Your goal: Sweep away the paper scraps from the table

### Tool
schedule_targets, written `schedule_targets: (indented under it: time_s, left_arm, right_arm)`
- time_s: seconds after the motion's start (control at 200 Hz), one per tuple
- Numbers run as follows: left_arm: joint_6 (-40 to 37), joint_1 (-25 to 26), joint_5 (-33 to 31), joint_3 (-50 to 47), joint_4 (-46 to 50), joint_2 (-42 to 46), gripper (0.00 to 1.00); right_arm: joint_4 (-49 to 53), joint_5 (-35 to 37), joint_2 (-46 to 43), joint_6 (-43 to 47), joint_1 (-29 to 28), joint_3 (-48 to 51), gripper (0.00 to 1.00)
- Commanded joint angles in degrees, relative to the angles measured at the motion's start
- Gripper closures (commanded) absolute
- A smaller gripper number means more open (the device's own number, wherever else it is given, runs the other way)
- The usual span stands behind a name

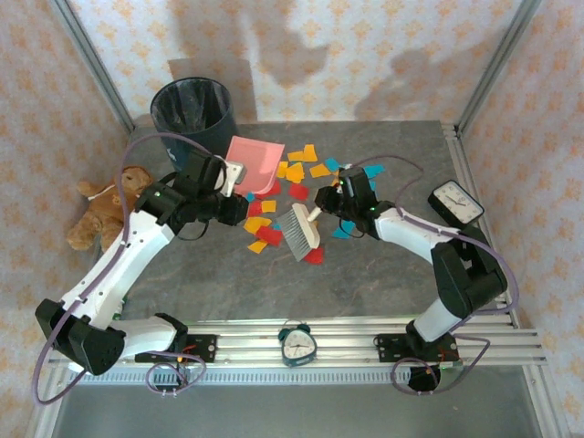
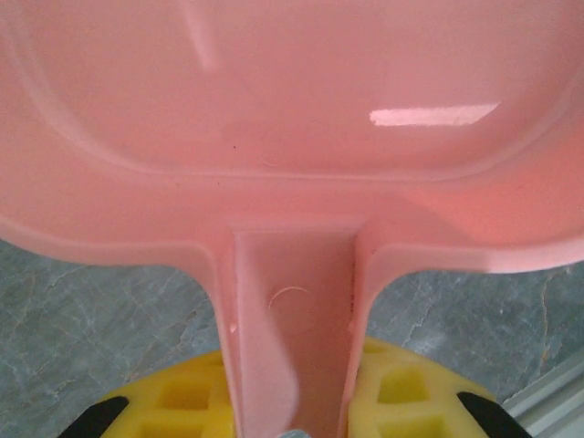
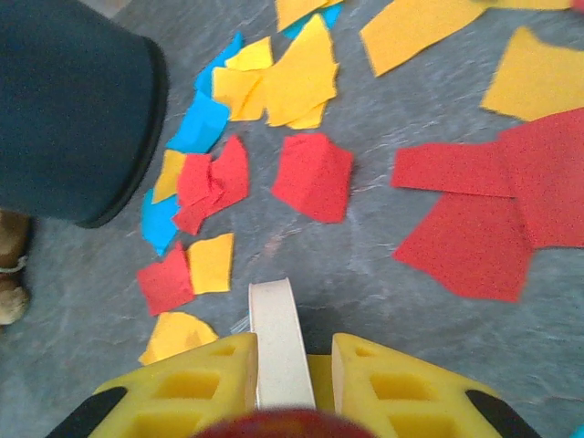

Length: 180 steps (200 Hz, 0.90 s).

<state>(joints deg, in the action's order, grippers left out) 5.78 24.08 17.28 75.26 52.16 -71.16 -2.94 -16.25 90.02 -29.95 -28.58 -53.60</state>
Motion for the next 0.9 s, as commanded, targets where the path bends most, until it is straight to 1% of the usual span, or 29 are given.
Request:
schedule_targets:
  time_s: [0.0, 0.12, 0.23, 0.38, 0.49, 0.586, 0.706, 0.781, 0.896]
  left_arm:
    - [-2.67, 1.37, -2.38, 0.76, 1.64, -1.60, 1.00]
    - [-3.94, 3.66, -3.41, 1.63, 2.73, -3.41, 1.00]
    - [-5.32, 6.07, -5.83, 2.46, 4.53, -5.60, 1.00]
    - [-6.28, 8.07, -7.97, 3.31, 6.97, -8.88, 1.00]
    - [-6.95, 9.28, -8.59, 3.63, 8.47, -11.04, 1.00]
    - [-7.51, 10.41, -9.45, 3.79, 9.27, -12.53, 1.00]
    - [-8.23, 11.75, -10.12, 4.01, 10.78, -14.22, 1.00]
    - [-8.78, 12.46, -10.68, 3.93, 11.66, -15.26, 1.00]
    - [-9.45, 13.59, -11.39, 3.49, 12.80, -16.83, 1.00]
  right_arm:
    - [7.17, 9.62, -5.03, 3.94, 0.01, 1.18, 1.00]
    - [12.16, 15.75, -9.05, 6.15, 0.00, 2.52, 1.00]
    - [15.95, 20.51, -12.24, 8.00, 0.01, 3.63, 1.00]
    - [21.46, 28.16, -15.59, 9.93, 0.01, 3.78, 1.00]
    - [23.49, 31.10, -17.82, 10.93, 0.01, 3.95, 1.00]
    - [23.31, 30.83, -19.28, 11.32, 0.01, 4.03, 1.00]
    - [21.08, 25.05, -21.90, 11.61, 0.02, 4.07, 1.00]
    - [19.51, 22.26, -26.26, 11.39, 0.10, 4.21, 1.00]
    - [20.00, 21.99, -30.53, 11.93, 0.10, 3.73, 1.00]
